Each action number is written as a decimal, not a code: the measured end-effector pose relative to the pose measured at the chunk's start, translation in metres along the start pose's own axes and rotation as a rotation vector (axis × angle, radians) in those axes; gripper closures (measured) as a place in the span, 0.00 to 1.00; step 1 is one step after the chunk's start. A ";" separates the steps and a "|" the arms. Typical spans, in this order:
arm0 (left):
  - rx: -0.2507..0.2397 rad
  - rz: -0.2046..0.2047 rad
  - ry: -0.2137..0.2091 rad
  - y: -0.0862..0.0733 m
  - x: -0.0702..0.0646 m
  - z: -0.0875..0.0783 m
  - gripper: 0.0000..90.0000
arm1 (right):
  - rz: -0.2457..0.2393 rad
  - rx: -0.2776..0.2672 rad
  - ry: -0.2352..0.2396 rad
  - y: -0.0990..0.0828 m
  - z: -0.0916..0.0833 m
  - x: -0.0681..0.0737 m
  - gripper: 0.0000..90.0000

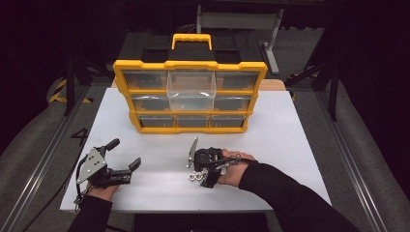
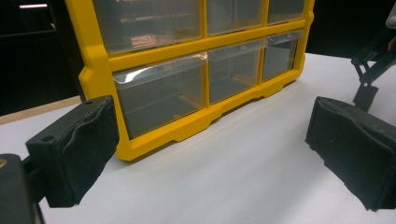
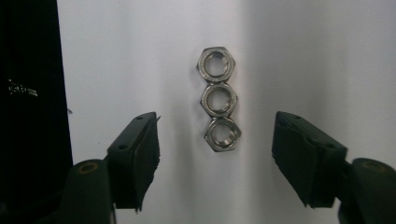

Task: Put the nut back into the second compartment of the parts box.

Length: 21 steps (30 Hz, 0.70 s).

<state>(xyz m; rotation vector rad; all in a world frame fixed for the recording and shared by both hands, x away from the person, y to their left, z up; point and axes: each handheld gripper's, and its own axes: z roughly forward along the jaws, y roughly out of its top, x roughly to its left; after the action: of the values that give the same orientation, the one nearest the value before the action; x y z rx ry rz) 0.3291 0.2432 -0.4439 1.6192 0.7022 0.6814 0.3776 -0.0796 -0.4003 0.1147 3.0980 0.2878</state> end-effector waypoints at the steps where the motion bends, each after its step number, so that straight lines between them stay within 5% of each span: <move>1: 0.000 -0.001 0.000 0.000 0.000 0.000 0.04 | -0.005 -0.002 0.004 0.000 0.002 0.000 0.40; 6: 0.006 0.002 -0.004 0.000 0.000 0.000 0.04 | -0.017 0.037 0.031 0.002 0.010 -0.001 0.52; 15: 0.008 -0.001 -0.002 -0.001 0.000 0.000 0.04 | 0.002 0.097 0.013 0.003 0.022 -0.008 0.74; 21: 0.000 -0.007 0.001 -0.001 0.000 0.000 0.04 | -0.012 0.119 -0.015 0.005 0.019 -0.005 0.78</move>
<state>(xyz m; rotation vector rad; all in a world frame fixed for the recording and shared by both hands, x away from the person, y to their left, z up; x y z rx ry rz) 0.3286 0.2432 -0.4445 1.6162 0.7085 0.6776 0.3839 -0.0714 -0.4181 0.1001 3.0990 0.1017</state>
